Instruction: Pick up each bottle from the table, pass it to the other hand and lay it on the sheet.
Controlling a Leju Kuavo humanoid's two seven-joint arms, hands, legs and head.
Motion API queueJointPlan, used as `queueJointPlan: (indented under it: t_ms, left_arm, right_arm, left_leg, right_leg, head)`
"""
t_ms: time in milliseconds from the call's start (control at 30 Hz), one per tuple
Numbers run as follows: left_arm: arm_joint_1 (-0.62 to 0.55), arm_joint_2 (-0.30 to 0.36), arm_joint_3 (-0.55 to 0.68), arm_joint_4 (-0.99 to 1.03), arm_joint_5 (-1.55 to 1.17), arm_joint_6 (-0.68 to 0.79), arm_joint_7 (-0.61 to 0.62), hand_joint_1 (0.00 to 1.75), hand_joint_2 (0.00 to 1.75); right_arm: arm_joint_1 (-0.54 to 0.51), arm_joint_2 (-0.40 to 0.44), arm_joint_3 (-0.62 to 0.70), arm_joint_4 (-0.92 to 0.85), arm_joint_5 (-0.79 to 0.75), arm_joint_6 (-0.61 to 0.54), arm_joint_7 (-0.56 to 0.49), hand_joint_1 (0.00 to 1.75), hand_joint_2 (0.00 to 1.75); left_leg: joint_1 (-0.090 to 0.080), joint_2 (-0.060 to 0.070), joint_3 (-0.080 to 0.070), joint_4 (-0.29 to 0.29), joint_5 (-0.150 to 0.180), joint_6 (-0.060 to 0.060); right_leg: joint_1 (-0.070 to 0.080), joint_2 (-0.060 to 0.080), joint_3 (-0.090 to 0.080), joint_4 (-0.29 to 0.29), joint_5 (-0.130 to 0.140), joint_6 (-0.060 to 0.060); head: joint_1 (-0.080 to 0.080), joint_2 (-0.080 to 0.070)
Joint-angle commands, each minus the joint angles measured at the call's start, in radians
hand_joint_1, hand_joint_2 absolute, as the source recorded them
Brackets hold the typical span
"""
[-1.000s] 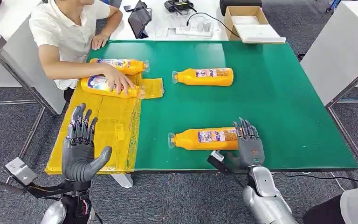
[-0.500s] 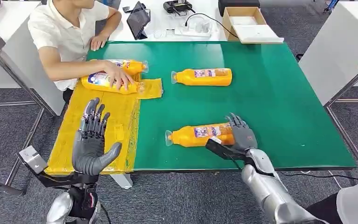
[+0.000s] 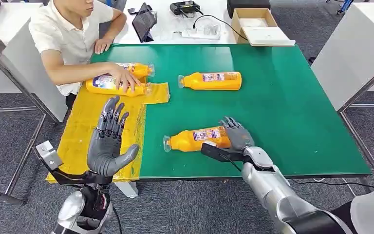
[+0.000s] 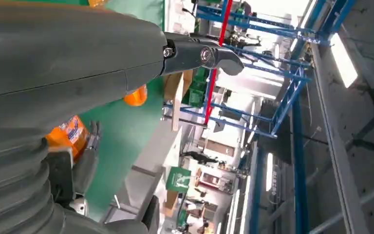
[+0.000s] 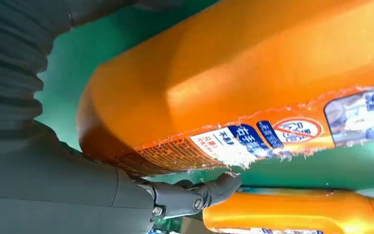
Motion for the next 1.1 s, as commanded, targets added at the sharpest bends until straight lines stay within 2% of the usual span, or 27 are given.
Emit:
queueJointPlan:
  t_ms: [33,100,133,167,333,500,733,833,900,967,1033,1100]
  left_arm:
    - [-0.059,0.015,-0.031,0.092,0.01,-0.003,0.004,0.0,1.75]
    - [-0.067,0.014,-0.036,0.103,0.013,-0.005,0.006,0.0,1.75]
    - [-0.075,0.011,-0.038,0.114,0.016,-0.009,0.008,0.0,1.75]
    - [-0.08,0.007,-0.04,0.121,0.016,-0.008,0.008,0.0,1.75]
    - [-0.08,0.006,-0.041,0.122,0.015,-0.007,0.009,0.0,1.75]
    - [-0.028,0.013,-0.009,0.072,-0.048,0.067,-0.051,0.0,1.75]
    - [-0.003,0.021,0.001,0.056,-0.052,0.076,-0.056,0.0,1.75]
    - [0.042,0.01,0.039,0.025,-0.09,0.141,-0.081,0.0,1.75]
    - [0.104,0.001,0.078,-0.001,-0.085,0.161,-0.08,0.0,1.75]
    - [0.135,-0.003,0.087,-0.006,-0.085,0.165,-0.077,0.0,1.75]
    - [0.135,-0.003,0.087,-0.006,-0.085,0.165,-0.077,0.0,1.75]
    - [0.155,-0.014,0.089,-0.003,-0.061,0.15,-0.043,0.0,1.75]
  right_arm:
    - [0.006,0.004,0.086,0.126,0.013,0.103,0.015,1.75,1.75]
    - [-0.003,0.002,0.092,0.143,0.006,0.19,0.066,1.71,1.75]
    - [-0.005,-0.003,0.103,0.151,0.013,0.235,0.097,1.54,1.75]
    - [-0.002,-0.007,0.103,0.152,0.012,0.238,0.105,1.66,1.75]
    - [0.005,-0.011,0.09,0.15,-0.006,0.234,0.101,1.75,1.75]
    - [0.031,0.001,-0.003,0.082,-0.155,0.153,-0.118,1.75,1.75]
    - [0.036,0.005,-0.003,0.069,-0.165,0.145,-0.132,1.75,1.75]
    - [0.078,0.016,-0.047,-0.004,-0.254,0.072,-0.238,1.75,1.75]
    - [0.148,0.029,-0.087,-0.138,-0.346,-0.005,-0.307,1.75,1.75]
    - [0.204,0.023,-0.07,-0.255,-0.385,-0.014,-0.292,1.75,1.75]
    - [0.204,0.023,-0.07,-0.255,-0.385,-0.014,-0.292,1.75,1.75]
    - [0.241,0.019,-0.056,-0.336,-0.381,-0.149,-0.298,1.75,1.75]
  left_leg:
    - [0.002,-0.002,0.003,-0.002,0.001,-0.002]
    - [0.002,-0.001,0.003,-0.002,0.001,-0.003]
    - [0.001,-0.001,0.005,-0.002,0.0,-0.003]
    - [0.002,-0.002,0.005,-0.002,0.001,-0.003]
    - [0.002,-0.002,0.012,-0.002,0.0,-0.003]
    - [0.003,-0.001,0.013,-0.003,-0.001,-0.003]
    - [0.002,0.002,0.012,-0.001,-0.002,-0.003]
    - [0.002,0.002,0.012,-0.002,-0.002,-0.003]
    - [0.002,0.004,0.013,-0.002,-0.002,-0.003]
    - [0.003,0.004,0.013,-0.003,-0.003,-0.003]
    - [0.002,0.005,0.011,-0.001,-0.004,-0.003]
    - [0.002,0.003,0.007,-0.001,-0.003,-0.003]
  right_leg:
    - [0.002,-0.004,0.004,-0.002,0.0,-0.002]
    - [0.003,-0.003,0.004,-0.003,0.0,-0.003]
    - [0.002,-0.003,0.005,-0.002,0.0,-0.003]
    - [0.003,-0.004,0.005,-0.003,0.001,-0.004]
    - [0.003,-0.004,0.011,-0.003,0.0,-0.004]
    - [0.003,-0.003,0.014,-0.005,0.0,-0.003]
    - [0.003,0.001,0.012,-0.002,-0.001,-0.003]
    - [0.003,0.0,0.013,-0.003,0.0,-0.003]
    - [0.003,0.002,0.013,-0.003,0.0,-0.003]
    - [0.004,0.002,0.013,-0.004,0.0,-0.004]
    - [0.003,0.003,0.011,-0.002,-0.001,-0.003]
    - [0.002,0.002,0.008,-0.001,-0.001,-0.002]
  head:
    - [0.0,0.0]
    - [0.0,0.0]
    - [0.0,0.0]
    - [0.0,0.0]
    - [0.0,0.0]
    - [0.0,0.0]
    - [0.0,0.0]
    - [0.0,0.0]
    - [0.0,0.0]
    - [0.0,0.0]
    - [0.0,0.0]
    - [0.0,0.0]
